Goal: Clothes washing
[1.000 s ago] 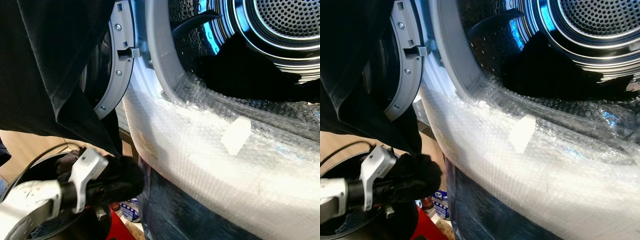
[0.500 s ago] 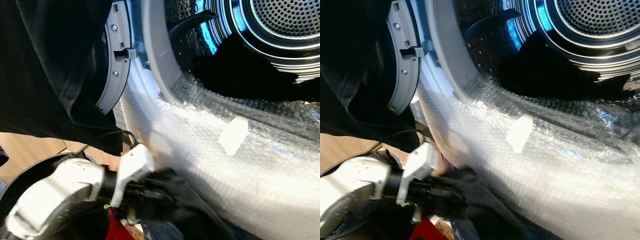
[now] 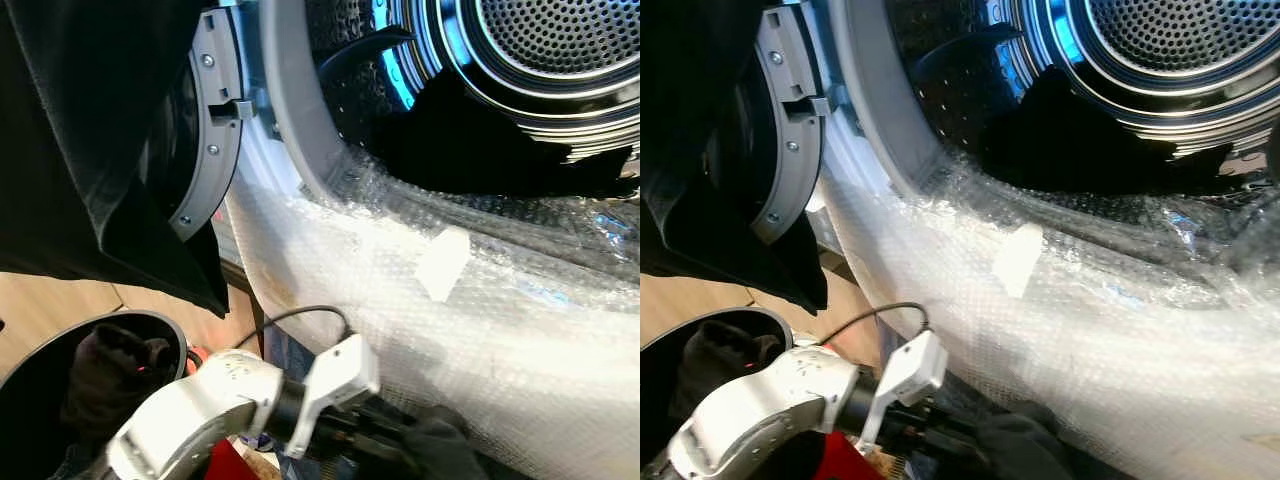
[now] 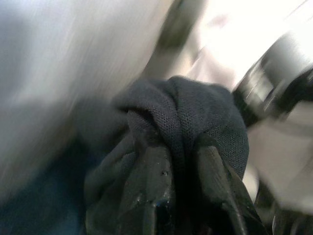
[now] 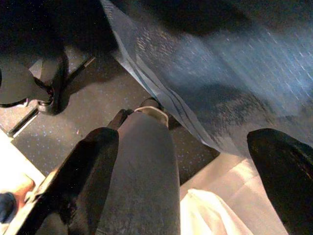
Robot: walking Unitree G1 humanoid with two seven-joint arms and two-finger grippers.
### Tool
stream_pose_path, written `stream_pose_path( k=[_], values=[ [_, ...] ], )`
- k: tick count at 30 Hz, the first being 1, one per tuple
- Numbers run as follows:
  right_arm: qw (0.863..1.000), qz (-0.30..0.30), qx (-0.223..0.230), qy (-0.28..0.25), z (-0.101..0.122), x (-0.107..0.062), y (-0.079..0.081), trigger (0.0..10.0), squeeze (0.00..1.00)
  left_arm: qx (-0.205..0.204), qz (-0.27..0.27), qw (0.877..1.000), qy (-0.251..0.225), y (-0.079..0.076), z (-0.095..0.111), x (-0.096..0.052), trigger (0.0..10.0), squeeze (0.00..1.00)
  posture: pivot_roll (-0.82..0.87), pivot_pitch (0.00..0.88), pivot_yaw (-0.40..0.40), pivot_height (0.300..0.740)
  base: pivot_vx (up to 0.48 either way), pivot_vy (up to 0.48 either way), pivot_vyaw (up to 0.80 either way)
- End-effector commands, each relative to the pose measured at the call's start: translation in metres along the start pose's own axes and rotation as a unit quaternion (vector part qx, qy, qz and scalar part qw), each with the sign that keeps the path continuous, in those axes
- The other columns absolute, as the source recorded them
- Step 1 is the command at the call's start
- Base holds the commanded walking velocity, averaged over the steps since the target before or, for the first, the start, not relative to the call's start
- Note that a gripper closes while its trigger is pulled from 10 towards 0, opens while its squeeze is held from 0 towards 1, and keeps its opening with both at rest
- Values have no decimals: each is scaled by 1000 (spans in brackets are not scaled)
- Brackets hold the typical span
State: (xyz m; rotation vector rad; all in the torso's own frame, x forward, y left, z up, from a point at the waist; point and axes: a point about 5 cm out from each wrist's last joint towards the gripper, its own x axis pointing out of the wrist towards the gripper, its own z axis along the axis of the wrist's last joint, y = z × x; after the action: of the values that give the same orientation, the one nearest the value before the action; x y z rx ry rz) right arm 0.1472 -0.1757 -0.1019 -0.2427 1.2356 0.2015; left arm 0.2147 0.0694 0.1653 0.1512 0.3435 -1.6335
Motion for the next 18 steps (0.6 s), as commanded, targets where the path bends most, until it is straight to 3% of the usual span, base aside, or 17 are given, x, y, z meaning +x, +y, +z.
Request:
stream_pose_path(
  k=[1, 4, 9, 13, 18],
  values=[
    [1000, 0, -5, 8, -7, 0, 0, 10000, 0, -6, 60, 998, 22, 6, -8, -22, 0, 0, 51, 1, 21, 740, 0, 0, 0],
    [1000, -2, -10, 11, -8, 0, -2, 10000, 0, -26, 118, 991, 50, 6, -21, -50, 0, 0, 56, 0, 19, 740, 0, 0, 0],
    [1000, -3, -14, 13, -10, -1, -4, 10000, 0, -48, 175, 978, 104, 6, -43, -72, 0, 0, 58, 0, 14, 740, 0, 0, 0],
    [1000, -6, -14, 12, -10, -1, -7, 10000, 0, -53, 193, 971, 127, 7, -55, -73, 0, 0, 54, 0, 12, 740, 0, 0, 0],
    [998, -4, -52, -18, 4, -3, -17, 10000, 0, -60, 210, 963, 158, 14, -71, -67, 0, 0, 41, 4, -2, 740, 0, 0, 0]
  ],
)
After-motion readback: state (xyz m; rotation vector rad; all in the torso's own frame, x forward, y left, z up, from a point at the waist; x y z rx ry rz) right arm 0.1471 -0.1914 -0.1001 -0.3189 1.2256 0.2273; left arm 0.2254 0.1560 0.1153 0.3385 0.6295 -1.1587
